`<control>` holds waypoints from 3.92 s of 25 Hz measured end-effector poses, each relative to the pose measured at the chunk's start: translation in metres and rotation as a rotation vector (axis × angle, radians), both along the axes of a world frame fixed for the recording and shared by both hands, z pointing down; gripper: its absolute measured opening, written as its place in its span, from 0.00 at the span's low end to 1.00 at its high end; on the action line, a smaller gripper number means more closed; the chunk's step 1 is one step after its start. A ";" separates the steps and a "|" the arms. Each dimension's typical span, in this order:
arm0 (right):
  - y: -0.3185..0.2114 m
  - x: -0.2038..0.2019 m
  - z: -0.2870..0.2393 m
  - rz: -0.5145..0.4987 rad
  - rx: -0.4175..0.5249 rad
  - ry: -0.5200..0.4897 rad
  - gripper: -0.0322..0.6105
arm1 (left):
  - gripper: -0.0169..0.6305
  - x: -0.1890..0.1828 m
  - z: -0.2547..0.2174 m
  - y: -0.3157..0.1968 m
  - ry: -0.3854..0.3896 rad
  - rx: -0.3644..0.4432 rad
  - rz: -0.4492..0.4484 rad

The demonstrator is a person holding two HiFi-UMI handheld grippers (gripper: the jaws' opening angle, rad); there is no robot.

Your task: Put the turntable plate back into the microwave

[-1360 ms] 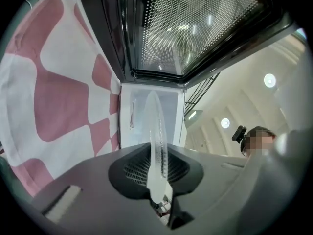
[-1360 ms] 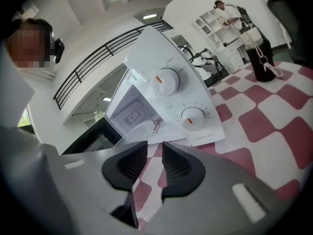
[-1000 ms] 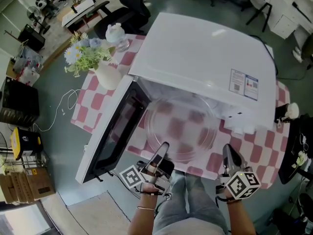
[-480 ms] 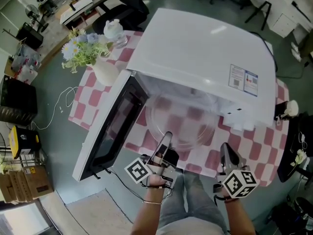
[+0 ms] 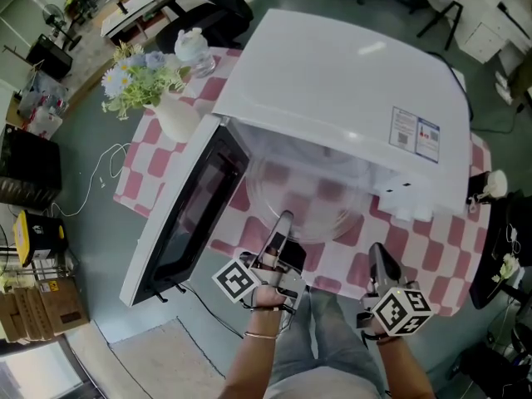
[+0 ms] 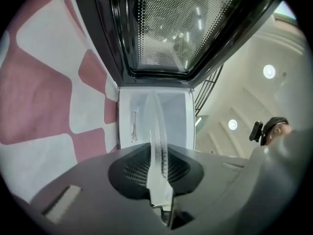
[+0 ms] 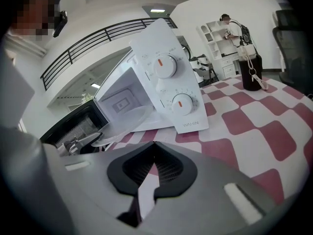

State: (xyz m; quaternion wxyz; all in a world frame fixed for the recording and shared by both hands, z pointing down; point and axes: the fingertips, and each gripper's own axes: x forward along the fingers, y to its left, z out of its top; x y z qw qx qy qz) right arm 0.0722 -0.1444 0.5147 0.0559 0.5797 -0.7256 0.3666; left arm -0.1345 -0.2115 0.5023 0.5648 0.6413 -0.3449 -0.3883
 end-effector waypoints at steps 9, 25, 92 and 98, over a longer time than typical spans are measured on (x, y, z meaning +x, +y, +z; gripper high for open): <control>-0.003 0.004 0.005 0.015 -0.029 -0.044 0.07 | 0.09 0.008 -0.005 -0.019 0.014 0.014 -0.002; -0.006 0.021 0.014 0.040 -0.062 -0.046 0.07 | 0.09 0.020 -0.004 -0.057 0.028 -0.002 -0.021; -0.011 0.044 0.033 0.091 -0.145 -0.066 0.07 | 0.10 0.049 0.006 -0.144 -0.017 -0.047 -0.011; -0.011 0.043 0.034 0.091 -0.145 -0.071 0.07 | 0.10 0.051 0.007 -0.149 -0.032 -0.066 -0.009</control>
